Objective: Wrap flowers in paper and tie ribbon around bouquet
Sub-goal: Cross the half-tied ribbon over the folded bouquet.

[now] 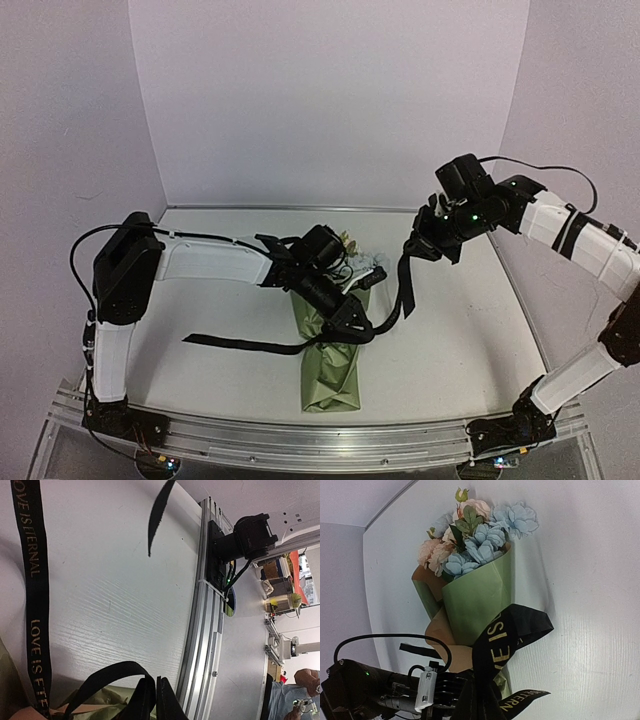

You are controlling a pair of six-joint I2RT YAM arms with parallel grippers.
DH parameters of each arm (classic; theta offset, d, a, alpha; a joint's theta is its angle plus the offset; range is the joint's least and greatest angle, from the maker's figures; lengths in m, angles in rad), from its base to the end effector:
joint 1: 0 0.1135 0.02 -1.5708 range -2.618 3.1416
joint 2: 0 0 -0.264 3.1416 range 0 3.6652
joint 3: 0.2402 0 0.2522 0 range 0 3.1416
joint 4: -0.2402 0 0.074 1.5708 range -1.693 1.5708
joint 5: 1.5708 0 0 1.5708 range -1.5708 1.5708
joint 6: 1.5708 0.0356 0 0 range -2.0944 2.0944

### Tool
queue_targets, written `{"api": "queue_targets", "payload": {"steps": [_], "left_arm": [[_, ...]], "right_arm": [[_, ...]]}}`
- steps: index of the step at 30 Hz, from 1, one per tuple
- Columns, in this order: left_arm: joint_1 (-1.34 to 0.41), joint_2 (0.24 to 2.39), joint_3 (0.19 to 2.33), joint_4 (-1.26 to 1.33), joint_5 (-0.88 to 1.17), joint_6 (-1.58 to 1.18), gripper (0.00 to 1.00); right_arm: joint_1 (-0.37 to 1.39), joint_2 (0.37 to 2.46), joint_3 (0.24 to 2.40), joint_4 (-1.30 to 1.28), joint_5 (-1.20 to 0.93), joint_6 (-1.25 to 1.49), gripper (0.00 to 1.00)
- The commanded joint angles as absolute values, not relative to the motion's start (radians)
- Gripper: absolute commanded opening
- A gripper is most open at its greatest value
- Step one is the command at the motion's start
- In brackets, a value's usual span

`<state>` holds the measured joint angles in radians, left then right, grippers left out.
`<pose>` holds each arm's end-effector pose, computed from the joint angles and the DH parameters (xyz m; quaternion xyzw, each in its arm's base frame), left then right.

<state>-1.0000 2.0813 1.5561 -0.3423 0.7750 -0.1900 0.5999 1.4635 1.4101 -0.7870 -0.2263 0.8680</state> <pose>0.2251 -0.3966 0.1971 0.4621 0.7476 -0.4725 0.0653 0.2531 0.1828 0.3419 0.0841 0.9251 0.3160 0.1929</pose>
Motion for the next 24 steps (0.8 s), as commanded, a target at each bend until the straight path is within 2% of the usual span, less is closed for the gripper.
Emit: {"api": "queue_targets", "payload": {"steps": [1, 7, 10, 14, 17, 21, 24], "left_arm": [[-1.000, 2.120, 1.645, -0.244, 0.783, -0.248, 0.08], [-1.006, 2.143, 1.665, -0.235, 0.816, -0.259, 0.08], [-1.006, 2.129, 1.645, -0.228, 0.819, -0.259, 0.20], [-0.998, 2.046, 1.563, -0.134, 0.805, -0.305, 0.45], [-0.987, 1.980, 1.523, -0.079, 0.809, -0.335, 0.57], [-0.970, 1.913, 1.482, -0.035, 0.841, -0.363, 0.67], [-0.943, 1.873, 1.446, -0.010, 0.858, -0.398, 0.68]], "right_arm": [[0.598, 1.450, 1.421, -0.756, -0.200, 0.884, 0.00], [0.599, 1.435, 1.376, -0.756, -0.180, 0.870, 0.00], [0.598, 1.429, 1.369, -0.756, -0.175, 0.865, 0.00], [0.600, 1.430, 1.366, -0.756, -0.180, 0.865, 0.00], [0.600, 1.435, 1.360, -0.756, -0.186, 0.866, 0.00], [0.600, 1.443, 1.362, -0.756, -0.195, 0.867, 0.00], [0.600, 1.458, 1.384, -0.756, -0.217, 0.863, 0.00]]}}
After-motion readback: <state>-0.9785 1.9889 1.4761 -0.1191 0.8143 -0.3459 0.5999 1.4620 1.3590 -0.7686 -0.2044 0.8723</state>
